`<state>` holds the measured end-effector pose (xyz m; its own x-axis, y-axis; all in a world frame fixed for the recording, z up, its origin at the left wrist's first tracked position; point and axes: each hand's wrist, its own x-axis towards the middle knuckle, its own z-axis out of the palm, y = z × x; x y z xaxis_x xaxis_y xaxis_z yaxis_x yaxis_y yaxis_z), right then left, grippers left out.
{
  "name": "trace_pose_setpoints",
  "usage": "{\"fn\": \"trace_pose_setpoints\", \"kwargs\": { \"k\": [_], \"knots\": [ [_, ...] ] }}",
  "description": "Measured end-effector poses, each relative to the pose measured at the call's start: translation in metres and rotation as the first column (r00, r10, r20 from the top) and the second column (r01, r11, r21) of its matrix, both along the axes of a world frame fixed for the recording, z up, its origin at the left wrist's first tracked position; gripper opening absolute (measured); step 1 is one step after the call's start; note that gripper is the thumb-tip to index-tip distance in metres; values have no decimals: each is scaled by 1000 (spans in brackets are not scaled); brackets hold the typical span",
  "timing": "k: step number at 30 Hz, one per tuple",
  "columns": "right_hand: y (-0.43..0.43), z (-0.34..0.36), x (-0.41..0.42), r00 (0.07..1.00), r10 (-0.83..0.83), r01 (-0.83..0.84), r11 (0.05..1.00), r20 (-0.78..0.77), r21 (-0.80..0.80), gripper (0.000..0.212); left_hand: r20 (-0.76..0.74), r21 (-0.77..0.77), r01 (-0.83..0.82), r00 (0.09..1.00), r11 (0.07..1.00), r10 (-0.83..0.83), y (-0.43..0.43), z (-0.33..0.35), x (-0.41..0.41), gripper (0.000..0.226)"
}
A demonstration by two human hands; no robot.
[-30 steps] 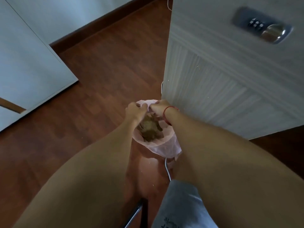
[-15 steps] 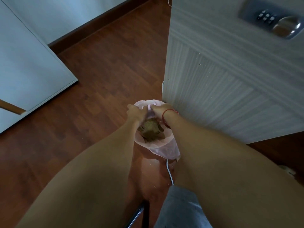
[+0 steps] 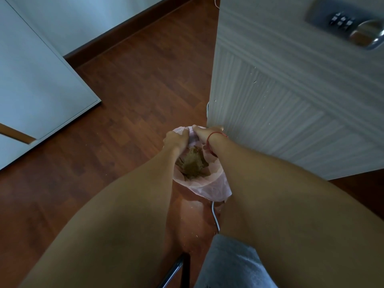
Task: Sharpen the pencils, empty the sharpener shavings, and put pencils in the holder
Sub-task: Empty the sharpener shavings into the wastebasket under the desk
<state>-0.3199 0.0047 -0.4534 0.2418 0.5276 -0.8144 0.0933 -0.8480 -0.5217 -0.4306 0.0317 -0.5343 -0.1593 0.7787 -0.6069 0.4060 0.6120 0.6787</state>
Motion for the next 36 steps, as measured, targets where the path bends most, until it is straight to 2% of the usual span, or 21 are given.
{"fn": "trace_pose_setpoints", "kwargs": {
  "k": [2,6,9,11,12,14,15,18,20,22,25,28,32,34,36],
  "knots": [
    [1,-2,1,999,-12,11,1000,45,21,77,30,-16,-46,998,999,46,0,3,2,99],
    [0,4,4,996,91,-91,996,20,14,56,75,-74,-98,992,992,104,-14,37,7,84],
    [2,5,3,998,30,-31,999,-54,-10,70,118,-150,-100,986,984,118,-15,46,7,68],
    [3,5,-1,999,10,-11,1000,-43,-23,90,121,-150,-112,984,982,130,-13,48,8,73],
    [5,4,-2,1000,19,-19,1000,-2,-15,99,119,-152,-131,981,980,150,-10,44,7,83],
    [7,5,-3,998,29,-29,1000,52,5,100,75,-156,-182,978,971,196,-3,32,5,107],
    [8,6,-4,999,26,-27,1000,37,14,94,64,-162,-179,979,970,192,-1,33,5,108],
    [12,8,-4,999,47,-47,998,1,38,80,106,-171,-128,983,977,147,-7,59,8,72],
    [13,9,-3,999,31,-33,998,28,44,89,119,-169,-120,983,978,141,-5,61,9,61],
    [14,8,-4,1000,14,-14,999,7,34,91,117,-164,-130,982,978,150,-3,59,9,63],
    [13,9,-5,1000,5,-4,1000,-28,26,82,110,-163,-124,984,979,143,-5,62,11,61],
    [13,7,-3,1000,-11,11,999,-7,39,89,97,-168,-134,984,977,152,-6,66,12,61],
    [12,9,-8,1000,-6,7,999,-11,43,81,98,-208,-132,983,969,155,-9,73,10,56],
    [11,8,-7,998,-56,56,997,0,52,88,100,-225,-109,986,968,134,-10,76,10,54],
    [10,4,-5,995,-92,90,993,29,73,84,94,-222,-103,987,970,127,-11,83,11,55]
  ]
}}
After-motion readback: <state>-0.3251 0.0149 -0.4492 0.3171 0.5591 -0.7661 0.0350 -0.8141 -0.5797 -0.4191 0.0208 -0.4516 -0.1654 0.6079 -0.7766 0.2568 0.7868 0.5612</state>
